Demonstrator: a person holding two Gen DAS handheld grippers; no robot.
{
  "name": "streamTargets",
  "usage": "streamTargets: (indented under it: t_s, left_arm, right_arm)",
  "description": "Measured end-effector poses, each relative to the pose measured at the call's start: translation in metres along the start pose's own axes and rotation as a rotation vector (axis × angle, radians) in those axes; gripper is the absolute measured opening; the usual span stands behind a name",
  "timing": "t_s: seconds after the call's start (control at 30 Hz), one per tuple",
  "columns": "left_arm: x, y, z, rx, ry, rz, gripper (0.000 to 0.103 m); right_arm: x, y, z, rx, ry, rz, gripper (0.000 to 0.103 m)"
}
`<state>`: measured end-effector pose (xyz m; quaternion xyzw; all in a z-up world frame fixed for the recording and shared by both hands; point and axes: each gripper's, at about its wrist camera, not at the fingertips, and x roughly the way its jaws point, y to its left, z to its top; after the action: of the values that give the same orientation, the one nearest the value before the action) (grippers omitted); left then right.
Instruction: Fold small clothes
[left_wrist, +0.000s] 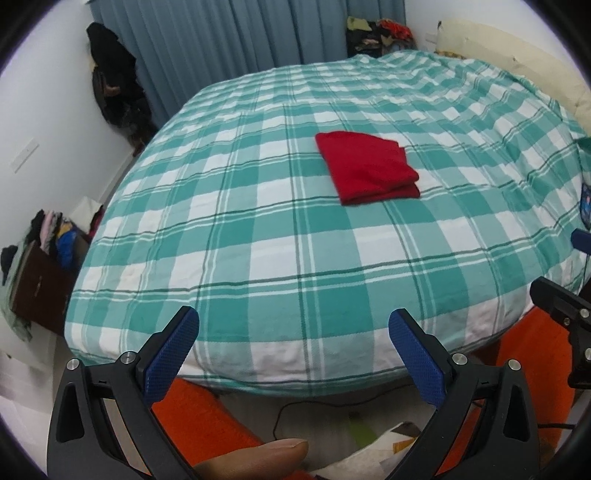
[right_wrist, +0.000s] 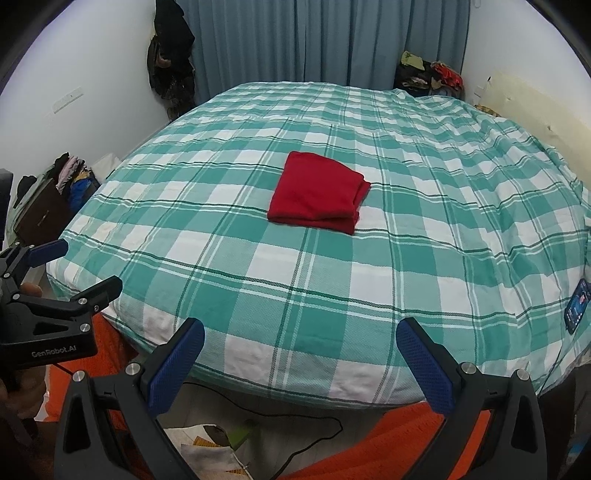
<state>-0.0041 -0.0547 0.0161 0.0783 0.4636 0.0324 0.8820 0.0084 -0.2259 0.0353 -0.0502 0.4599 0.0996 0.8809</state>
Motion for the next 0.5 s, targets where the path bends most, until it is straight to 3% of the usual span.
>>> streamTargets:
  t_s: [0.5]
  left_arm:
    - [0.0030, -0.0049, 0.0005, 0.013, 0.030, -0.022, 0.102]
  right_arm:
    - [-0.0049, -0.0019, 0.0016, -0.004, 0.006, -0.013, 0.102]
